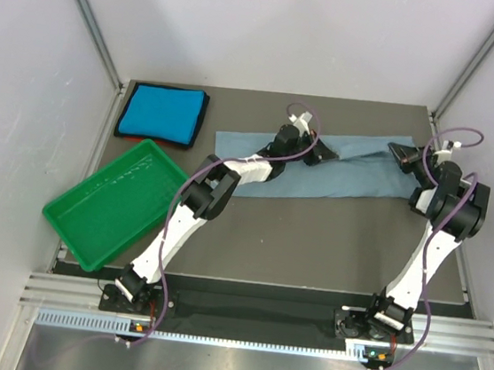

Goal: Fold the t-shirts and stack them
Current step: Fold the tshirt

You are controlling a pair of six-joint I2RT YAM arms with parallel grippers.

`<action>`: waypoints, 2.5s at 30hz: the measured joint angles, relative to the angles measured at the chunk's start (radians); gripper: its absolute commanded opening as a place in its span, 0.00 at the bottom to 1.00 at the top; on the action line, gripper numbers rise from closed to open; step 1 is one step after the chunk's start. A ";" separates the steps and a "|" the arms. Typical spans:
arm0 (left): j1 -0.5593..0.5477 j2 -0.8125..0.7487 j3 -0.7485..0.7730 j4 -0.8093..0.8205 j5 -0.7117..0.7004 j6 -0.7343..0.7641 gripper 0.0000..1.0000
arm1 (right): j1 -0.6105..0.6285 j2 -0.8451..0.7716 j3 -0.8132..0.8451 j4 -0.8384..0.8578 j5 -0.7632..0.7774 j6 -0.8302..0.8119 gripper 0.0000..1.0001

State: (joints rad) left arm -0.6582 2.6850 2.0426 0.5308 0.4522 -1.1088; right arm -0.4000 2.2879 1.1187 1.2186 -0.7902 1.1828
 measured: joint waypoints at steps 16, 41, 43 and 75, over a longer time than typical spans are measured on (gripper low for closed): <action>-0.013 -0.052 -0.103 -0.011 0.017 0.001 0.00 | -0.048 -0.196 -0.218 -0.079 -0.004 -0.068 0.00; -0.014 -0.089 -0.107 -0.269 -0.005 0.110 0.29 | -0.077 -0.366 -0.293 -0.645 0.086 -0.427 0.29; -0.016 -0.113 -0.107 -0.314 -0.023 0.132 0.31 | -0.079 -0.406 -0.291 -0.719 0.103 -0.457 0.32; 0.211 -0.662 -0.691 -0.763 -0.385 0.365 0.25 | 0.035 -0.449 -0.113 -1.225 0.359 -0.686 0.27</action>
State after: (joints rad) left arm -0.4473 2.0232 1.3518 -0.2317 0.0673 -0.7441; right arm -0.3649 1.8385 1.0061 -0.0059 -0.4316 0.4973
